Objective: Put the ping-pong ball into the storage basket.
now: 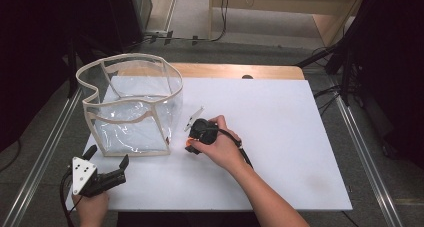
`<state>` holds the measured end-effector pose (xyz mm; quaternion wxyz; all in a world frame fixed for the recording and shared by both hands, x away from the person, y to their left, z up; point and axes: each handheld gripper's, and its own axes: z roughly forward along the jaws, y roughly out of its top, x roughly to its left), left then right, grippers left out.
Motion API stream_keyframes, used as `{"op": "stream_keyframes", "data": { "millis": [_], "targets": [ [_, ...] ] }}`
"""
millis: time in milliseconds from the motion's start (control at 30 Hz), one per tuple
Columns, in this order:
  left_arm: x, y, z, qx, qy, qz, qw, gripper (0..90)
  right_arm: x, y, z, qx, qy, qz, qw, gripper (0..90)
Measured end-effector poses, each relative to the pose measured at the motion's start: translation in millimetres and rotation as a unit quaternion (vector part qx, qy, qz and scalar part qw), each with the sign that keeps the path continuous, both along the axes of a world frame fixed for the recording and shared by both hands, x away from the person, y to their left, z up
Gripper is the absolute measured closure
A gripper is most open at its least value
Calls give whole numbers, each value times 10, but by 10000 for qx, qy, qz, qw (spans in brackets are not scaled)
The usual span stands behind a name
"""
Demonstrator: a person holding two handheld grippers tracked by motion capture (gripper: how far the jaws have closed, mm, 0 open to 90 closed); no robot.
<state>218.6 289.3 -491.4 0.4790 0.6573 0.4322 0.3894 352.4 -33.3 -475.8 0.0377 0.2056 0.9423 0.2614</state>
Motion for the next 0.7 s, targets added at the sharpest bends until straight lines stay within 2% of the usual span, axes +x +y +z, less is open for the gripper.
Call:
{"op": "stream_keyframes", "data": {
  "millis": [200, 233, 400, 500, 600, 700],
  "targets": [
    [0, -2, -1, 2, -1, 0, 10000, 0, 0, -21, 63, 116, -20, 89, 9999, 483],
    [-1, -3, -1, 5, 1, 1, 10000, 0, -6, -22, 74, 115, -21, 42, 9999, 483],
    [0, -1, 0, 4, -3, -1, 10000, 0, 3, -42, 143, 107, -65, 150, 9998, 483],
    [-1, -3, -1, 4, -2, 2, 10000, 0, -4, -51, 196, 161, -6, 137, 9998, 482],
    [-1, -4, -1, 6, -1, 2, 10000, 0, 9, -65, 237, 221, 59, 369, 9991, 481],
    [0, -4, -1, 5, -2, 4, 10000, 0, 6, -74, 285, 175, 67, 347, 9992, 482]
  ]
}}
